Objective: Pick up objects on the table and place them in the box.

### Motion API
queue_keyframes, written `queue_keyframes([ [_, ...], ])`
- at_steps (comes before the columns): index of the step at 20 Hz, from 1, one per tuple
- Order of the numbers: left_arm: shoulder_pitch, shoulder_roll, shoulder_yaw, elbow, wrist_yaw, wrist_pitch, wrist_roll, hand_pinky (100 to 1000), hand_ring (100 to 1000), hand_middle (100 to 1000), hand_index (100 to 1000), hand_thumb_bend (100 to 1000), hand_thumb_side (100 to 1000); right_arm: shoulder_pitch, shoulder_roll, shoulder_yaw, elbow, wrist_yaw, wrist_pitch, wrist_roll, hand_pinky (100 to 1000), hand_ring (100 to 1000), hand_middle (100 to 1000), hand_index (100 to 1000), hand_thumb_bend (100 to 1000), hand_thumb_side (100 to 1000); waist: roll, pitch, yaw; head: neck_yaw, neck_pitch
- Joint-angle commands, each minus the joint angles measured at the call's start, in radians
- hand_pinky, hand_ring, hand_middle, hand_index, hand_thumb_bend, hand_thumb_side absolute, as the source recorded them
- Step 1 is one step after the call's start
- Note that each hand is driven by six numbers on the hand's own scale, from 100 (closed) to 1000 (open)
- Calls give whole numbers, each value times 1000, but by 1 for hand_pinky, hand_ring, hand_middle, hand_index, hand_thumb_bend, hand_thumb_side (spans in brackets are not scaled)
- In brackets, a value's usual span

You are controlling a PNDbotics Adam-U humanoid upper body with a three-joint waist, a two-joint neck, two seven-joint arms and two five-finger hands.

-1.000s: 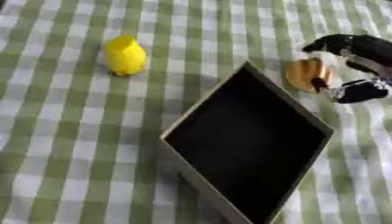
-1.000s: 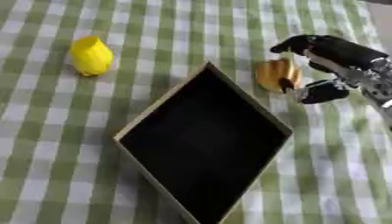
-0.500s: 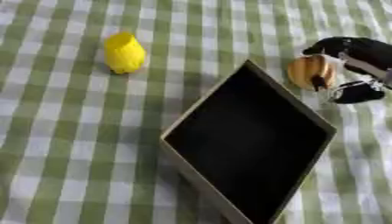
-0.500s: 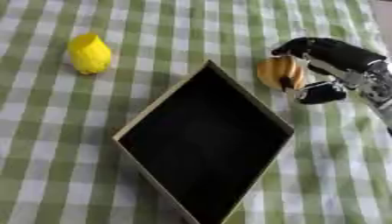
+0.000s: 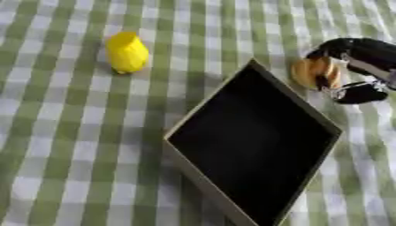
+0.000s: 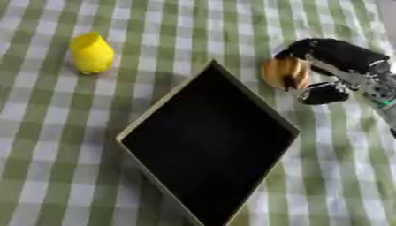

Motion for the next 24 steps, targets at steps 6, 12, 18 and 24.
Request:
queue_keyframes([
  [6,-2,3,3,-16,-2,1,1,787,606,689,856,100,623,-9,-20,-13,-10,14,11,-80,878,818,415,571,190,219,6,-20,1,-6,-3],
  [12,-3,-1,5,-16,2,3,0,787,603,689,856,100,621,-1,-21,-10,-18,-3,35,-193,860,781,324,517,100,291,5,-27,7,-16,-10],
  [18,-1,-1,6,-16,7,7,-1,787,601,690,856,100,620,7,-25,-7,-36,-57,28,-215,861,777,277,494,100,214,7,-40,2,-15,-7],
  [24,6,-2,9,-16,12,13,-1,788,600,691,856,100,620,20,-40,-15,-102,-111,24,-218,862,772,243,485,100,177,14,-58,-11,-9,4],
])
